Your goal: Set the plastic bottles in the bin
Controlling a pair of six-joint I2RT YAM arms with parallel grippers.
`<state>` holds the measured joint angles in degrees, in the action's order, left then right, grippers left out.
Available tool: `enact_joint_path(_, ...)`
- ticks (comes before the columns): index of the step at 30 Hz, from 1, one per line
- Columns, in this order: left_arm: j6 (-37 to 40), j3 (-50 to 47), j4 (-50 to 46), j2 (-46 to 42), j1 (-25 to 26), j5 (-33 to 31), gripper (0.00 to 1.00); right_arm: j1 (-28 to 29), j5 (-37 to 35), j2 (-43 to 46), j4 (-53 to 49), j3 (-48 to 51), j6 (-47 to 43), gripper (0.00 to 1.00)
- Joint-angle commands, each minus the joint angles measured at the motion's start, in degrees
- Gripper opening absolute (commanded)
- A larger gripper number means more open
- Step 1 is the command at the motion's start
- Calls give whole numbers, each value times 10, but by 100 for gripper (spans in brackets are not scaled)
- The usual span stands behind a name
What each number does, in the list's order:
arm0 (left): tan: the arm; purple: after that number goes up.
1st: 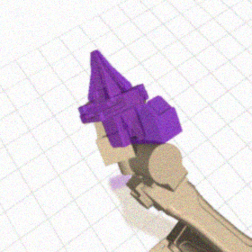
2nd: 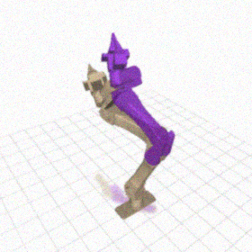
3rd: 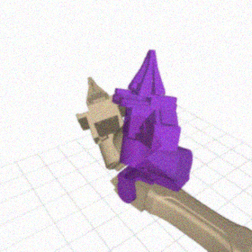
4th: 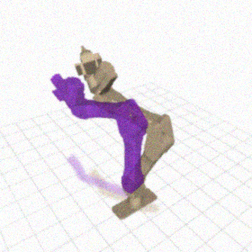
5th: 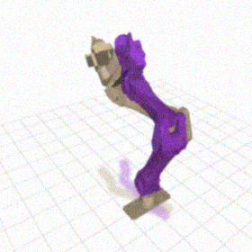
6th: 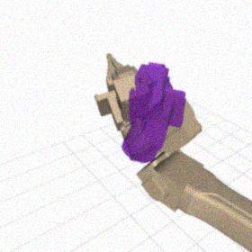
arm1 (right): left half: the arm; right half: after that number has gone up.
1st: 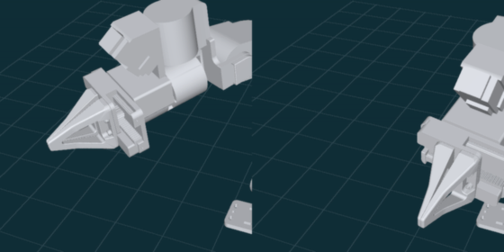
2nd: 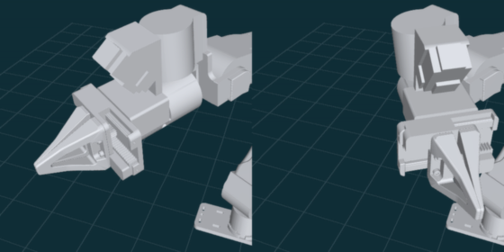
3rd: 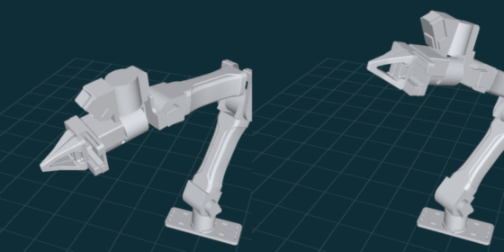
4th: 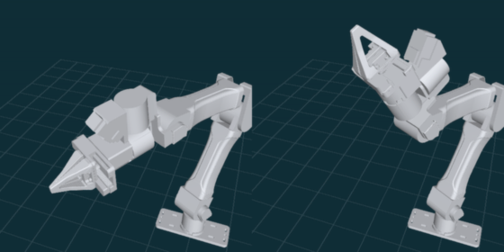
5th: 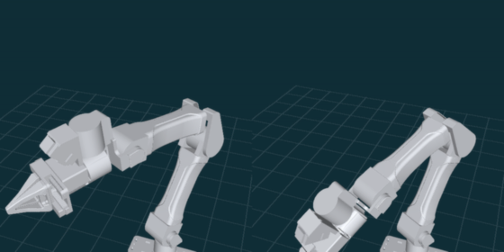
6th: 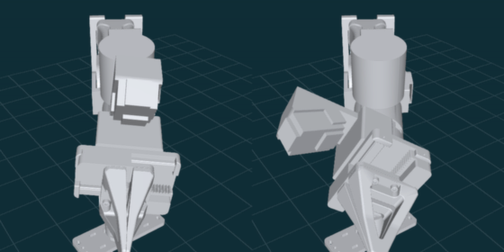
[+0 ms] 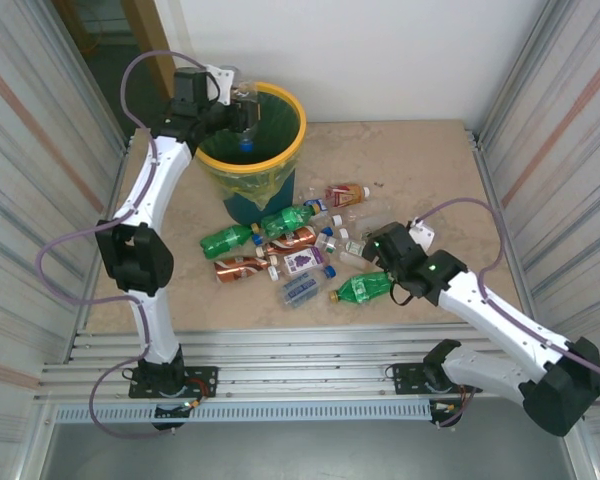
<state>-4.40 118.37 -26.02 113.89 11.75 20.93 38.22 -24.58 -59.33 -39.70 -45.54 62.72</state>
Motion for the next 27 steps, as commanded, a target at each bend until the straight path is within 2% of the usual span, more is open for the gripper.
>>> enact_joint_path(1, 18, -2, -11, 17, 1, 4, 43, -3, 33, -15, 19, 22, 72, 98)
enact_joint_path(10, 52, 1, -34, 47, 16, -44, 48, 1, 84, -64, 68, 57, 102, 98)
enact_joint_path(18, 51, 2, -36, 57, 16, -51, 67, 34, 94, -112, 90, 57, 133, 98)
enact_joint_path(27, 48, 5, -39, 34, 16, -49, 84, 37, 115, -147, 140, 75, 158, 98)
